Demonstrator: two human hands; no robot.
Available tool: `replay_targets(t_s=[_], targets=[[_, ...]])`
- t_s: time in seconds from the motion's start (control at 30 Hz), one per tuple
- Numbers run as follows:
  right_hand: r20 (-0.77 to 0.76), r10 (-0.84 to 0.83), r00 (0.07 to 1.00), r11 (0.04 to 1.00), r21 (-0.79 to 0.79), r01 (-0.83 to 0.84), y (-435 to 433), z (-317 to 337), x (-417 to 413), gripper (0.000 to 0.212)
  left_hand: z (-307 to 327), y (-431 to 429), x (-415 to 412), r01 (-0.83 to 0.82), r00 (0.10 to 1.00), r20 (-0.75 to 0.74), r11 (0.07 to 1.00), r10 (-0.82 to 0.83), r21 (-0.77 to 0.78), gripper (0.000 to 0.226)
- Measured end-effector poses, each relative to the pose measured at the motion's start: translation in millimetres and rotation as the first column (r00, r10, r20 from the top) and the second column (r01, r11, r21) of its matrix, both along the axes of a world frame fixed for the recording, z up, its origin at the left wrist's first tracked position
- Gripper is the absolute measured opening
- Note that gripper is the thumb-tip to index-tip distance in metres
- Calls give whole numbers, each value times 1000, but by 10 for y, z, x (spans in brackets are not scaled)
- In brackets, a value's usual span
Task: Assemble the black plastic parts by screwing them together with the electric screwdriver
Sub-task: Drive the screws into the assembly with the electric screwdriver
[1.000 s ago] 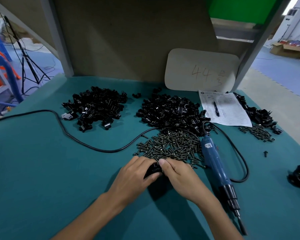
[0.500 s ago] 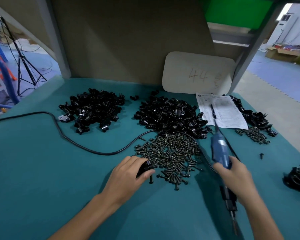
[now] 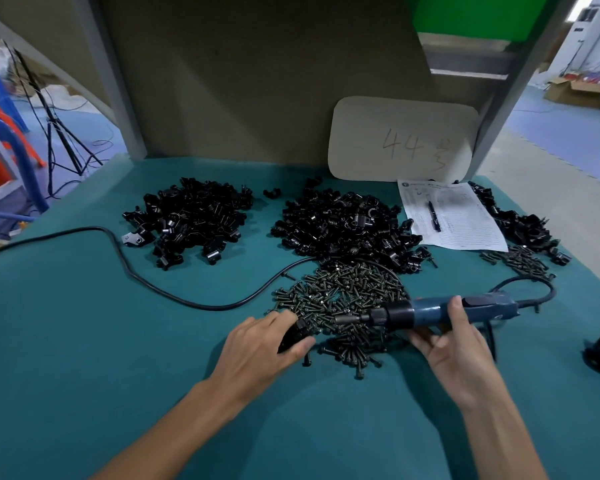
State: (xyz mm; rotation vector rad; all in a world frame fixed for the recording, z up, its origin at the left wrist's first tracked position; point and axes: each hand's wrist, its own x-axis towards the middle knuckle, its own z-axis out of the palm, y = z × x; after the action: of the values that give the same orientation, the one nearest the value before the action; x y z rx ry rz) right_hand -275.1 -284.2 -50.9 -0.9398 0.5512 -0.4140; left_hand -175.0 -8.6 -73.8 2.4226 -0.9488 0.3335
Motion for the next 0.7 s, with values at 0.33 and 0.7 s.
replay_targets(t_s=[0.33,0.7], targets=[[10,91,996,992,-93,-90,114,-144,35,52,-89,3,1,124,992,3,990,-124,64,30],[58,69,996,996,-53,-66,97,-208,22,79,-90,20,10,141,989,-56,989,-138,55,30]])
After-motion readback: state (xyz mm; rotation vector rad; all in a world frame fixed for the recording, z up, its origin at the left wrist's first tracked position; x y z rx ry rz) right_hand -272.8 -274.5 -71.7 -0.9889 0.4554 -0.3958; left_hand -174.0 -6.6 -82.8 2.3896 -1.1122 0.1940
